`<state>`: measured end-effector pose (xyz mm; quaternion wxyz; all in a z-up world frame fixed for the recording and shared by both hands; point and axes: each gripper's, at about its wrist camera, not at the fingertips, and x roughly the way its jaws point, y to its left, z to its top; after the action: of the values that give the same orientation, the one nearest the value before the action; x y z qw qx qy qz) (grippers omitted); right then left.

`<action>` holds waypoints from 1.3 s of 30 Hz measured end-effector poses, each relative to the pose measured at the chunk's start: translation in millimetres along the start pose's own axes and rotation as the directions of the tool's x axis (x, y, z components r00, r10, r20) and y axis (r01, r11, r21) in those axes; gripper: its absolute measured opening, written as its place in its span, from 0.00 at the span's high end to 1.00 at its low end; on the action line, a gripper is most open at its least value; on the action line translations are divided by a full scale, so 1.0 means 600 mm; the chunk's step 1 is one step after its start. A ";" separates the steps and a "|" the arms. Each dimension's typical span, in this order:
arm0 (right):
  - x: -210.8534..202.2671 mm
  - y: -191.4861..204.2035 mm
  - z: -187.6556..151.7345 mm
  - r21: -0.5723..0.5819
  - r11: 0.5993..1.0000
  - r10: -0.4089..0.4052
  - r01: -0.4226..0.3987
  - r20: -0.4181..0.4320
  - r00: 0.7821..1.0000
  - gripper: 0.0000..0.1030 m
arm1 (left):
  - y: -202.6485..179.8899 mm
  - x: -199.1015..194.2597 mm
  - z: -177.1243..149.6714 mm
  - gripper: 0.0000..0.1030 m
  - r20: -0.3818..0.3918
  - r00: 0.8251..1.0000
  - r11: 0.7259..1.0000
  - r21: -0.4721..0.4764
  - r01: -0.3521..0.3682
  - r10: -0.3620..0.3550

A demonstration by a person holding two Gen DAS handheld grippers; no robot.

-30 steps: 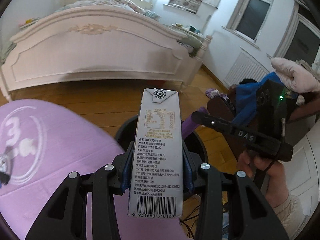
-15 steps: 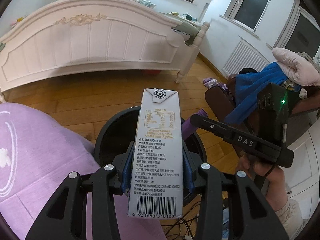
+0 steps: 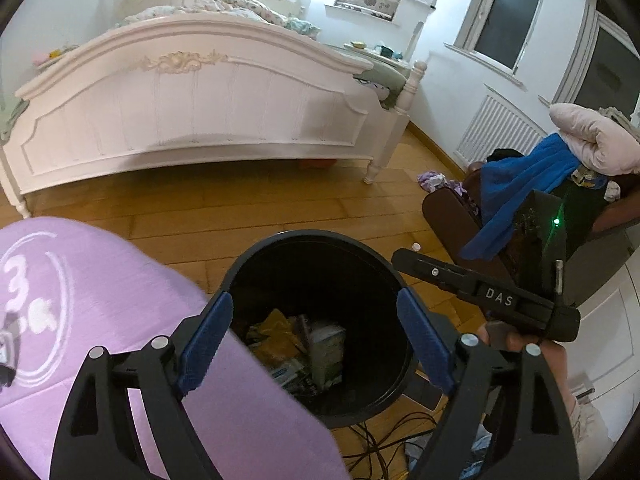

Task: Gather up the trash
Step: 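Drop the milk carton into the bin while the right tool drops the purple tube, then grasp the blue stick with the left tool while the right grasps the eye-drop box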

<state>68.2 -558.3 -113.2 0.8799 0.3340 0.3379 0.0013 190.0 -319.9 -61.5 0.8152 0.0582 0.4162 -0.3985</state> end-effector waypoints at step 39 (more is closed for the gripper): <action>0.166 0.455 -0.108 -0.504 0.851 0.015 -0.148 -0.258 0.966 0.29 | 0.301 -0.294 -0.158 0.18 0.128 0.892 0.885 -0.244 -0.396 0.435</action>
<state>167.6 -285.1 -47.3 0.8879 0.0959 0.4162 0.1712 196.8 -51.5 -38.0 0.9172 0.0232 0.3591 -0.1709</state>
